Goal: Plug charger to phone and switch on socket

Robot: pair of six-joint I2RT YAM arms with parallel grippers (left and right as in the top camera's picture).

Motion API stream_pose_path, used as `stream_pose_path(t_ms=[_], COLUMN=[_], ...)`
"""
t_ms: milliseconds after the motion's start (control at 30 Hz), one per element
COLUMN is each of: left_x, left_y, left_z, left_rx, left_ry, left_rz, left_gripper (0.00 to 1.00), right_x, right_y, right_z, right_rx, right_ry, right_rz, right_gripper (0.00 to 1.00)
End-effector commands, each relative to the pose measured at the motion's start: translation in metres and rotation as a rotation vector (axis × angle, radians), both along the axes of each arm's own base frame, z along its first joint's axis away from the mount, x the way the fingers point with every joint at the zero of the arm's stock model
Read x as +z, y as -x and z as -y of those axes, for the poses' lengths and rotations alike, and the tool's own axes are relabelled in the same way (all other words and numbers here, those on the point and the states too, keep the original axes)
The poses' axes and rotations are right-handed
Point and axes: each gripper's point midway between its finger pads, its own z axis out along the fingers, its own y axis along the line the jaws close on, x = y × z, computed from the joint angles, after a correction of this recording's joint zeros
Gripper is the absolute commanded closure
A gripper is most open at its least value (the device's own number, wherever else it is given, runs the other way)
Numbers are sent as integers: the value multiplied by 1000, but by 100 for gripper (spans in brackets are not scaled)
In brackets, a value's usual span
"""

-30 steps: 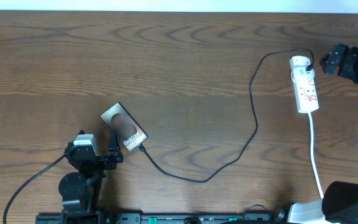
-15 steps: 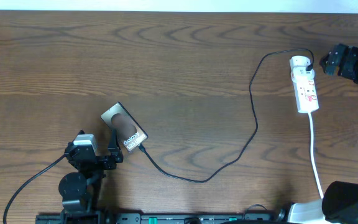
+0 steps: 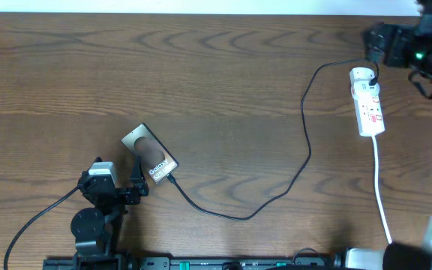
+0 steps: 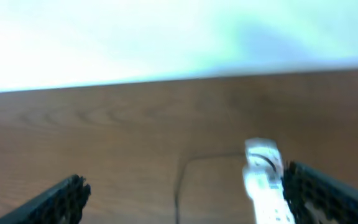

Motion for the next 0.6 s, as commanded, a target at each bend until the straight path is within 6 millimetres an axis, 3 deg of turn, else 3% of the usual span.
stream_pose_path(t_ms=[0,100,267,367,567], left_x=[-13,-13,-13,-13,-13], left_y=[1,1,1,1,1], left_z=[-2,-2,-2,-2,-2], left_rx=[11,11,11,11,11], left_ry=[7,7,7,7,7], left_rz=[-40,-40,-40,-40,-40], left_gripper=[10,10,10,10,10], right_x=[29,43,46,35,0], right_y=[12,19,40,60,96], right_z=[-36,-66,-93,-101,-97], right_rx=[57,109,174,193,183], right_ry=[31,50,41,33,30], right_rz=[146,309,521,646,799], right_gripper=[1,1,1,1,1])
